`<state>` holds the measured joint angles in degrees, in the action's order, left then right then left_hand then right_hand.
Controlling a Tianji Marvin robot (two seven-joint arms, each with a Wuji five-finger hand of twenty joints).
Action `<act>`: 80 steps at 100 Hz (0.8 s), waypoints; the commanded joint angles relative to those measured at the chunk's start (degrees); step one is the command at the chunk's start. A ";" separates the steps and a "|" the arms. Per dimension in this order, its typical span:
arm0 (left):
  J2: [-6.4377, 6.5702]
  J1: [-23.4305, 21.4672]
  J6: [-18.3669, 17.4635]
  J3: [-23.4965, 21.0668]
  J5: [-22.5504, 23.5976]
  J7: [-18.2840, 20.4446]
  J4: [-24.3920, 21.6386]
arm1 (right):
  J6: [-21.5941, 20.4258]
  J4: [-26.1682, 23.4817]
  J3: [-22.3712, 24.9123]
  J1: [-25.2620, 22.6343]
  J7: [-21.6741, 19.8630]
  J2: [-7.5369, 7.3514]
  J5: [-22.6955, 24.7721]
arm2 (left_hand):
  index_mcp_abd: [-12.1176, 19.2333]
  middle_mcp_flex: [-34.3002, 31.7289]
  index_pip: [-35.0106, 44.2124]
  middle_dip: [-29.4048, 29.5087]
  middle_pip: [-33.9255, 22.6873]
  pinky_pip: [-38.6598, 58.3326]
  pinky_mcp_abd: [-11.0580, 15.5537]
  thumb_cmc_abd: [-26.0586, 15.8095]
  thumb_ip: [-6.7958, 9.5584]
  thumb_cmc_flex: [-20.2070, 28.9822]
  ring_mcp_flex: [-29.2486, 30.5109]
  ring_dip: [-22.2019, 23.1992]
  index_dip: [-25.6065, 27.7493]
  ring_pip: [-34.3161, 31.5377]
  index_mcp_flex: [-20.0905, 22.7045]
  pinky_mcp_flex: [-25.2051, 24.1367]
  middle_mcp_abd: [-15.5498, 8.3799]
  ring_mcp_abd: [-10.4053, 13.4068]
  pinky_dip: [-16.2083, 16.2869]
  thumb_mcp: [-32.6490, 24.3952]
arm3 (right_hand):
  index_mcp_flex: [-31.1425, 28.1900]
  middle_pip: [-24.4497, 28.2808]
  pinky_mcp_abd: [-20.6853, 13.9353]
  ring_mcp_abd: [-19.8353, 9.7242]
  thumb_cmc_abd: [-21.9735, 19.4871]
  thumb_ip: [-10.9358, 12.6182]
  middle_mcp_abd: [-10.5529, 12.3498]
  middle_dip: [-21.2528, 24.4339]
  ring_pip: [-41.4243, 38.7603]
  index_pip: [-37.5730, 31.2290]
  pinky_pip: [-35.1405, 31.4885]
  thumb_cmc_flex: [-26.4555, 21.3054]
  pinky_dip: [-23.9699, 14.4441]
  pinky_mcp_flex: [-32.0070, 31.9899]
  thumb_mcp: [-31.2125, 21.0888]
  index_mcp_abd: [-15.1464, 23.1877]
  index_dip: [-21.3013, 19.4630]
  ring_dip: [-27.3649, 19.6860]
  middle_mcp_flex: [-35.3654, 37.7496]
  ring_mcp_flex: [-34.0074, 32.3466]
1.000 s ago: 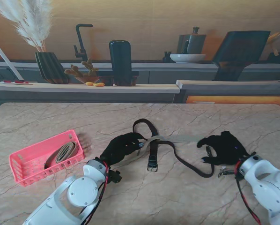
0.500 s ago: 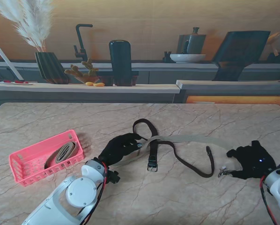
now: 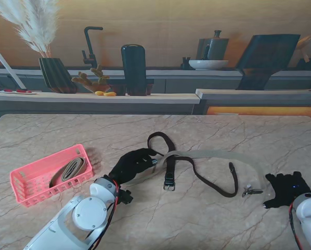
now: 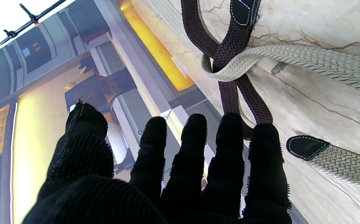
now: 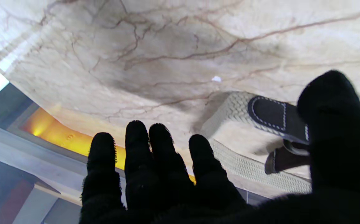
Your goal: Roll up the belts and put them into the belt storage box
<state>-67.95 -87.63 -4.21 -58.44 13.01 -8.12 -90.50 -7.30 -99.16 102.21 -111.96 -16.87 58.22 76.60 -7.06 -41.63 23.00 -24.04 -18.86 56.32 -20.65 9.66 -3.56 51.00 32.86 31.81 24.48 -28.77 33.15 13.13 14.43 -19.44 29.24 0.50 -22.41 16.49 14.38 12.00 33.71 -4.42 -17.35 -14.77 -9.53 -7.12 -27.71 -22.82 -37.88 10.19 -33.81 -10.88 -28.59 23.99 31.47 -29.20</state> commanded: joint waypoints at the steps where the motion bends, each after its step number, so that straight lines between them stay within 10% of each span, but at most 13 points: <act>1: -0.14 -0.37 0.28 0.03 -0.10 0.07 -0.31 | 0.73 1.62 -1.21 0.61 1.18 0.17 0.56 | 2.24 -1.09 1.04 -0.44 -0.06 1.35 -0.18 -1.27 1.21 0.83 1.02 0.50 0.87 -0.90 1.38 -0.02 -1.13 0.77 0.30 0.00 | 3.13 -0.54 2.43 2.07 1.96 -0.40 -3.35 1.30 1.04 1.76 1.97 1.35 -0.68 -1.12 0.68 -2.28 0.59 -1.13 -2.14 2.16; 33: -0.21 0.07 0.82 0.38 -0.56 0.33 0.09 | 4.57 9.60 -6.63 5.79 6.16 0.06 -3.84 | 2.36 -1.18 1.19 -0.51 -0.14 1.54 -0.22 -1.34 1.20 0.81 1.06 0.63 1.03 -1.04 1.52 0.04 -1.21 0.80 0.40 0.06 | 5.61 0.23 2.71 2.28 1.92 -0.54 -4.36 2.52 0.60 4.48 2.78 1.07 -0.34 -1.17 0.68 -0.59 1.26 -2.43 -4.20 3.10; 80: -0.23 0.28 1.12 0.43 -0.63 0.40 0.37 | 7.21 19.03 -12.02 12.30 15.67 1.05 -14.47 | 2.30 -1.13 1.28 -0.54 -0.17 1.63 -0.34 -1.19 1.24 0.99 1.17 0.73 1.14 -1.14 1.52 0.03 -1.24 0.84 0.48 -0.01 | 2.22 4.94 2.57 -2.32 2.01 0.37 4.83 1.18 -2.76 -6.30 2.29 -2.67 -0.81 -0.68 -0.57 6.08 -6.02 -0.54 -1.33 0.35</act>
<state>-67.97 -87.11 -3.25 -58.10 12.59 -7.91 -90.18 -0.18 -80.45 90.86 -99.81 -0.98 58.30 62.05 -6.97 -41.64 23.03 -24.04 -18.86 56.36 -20.70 9.66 -3.56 51.00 32.87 31.85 25.09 -28.83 33.15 13.13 14.43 -19.44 29.24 0.50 -21.16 20.32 15.10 10.85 37.55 -5.88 -13.52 -12.79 -11.13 -12.56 -26.27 -21.75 -37.88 9.61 -31.96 -6.86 -33.93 22.46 29.82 -27.57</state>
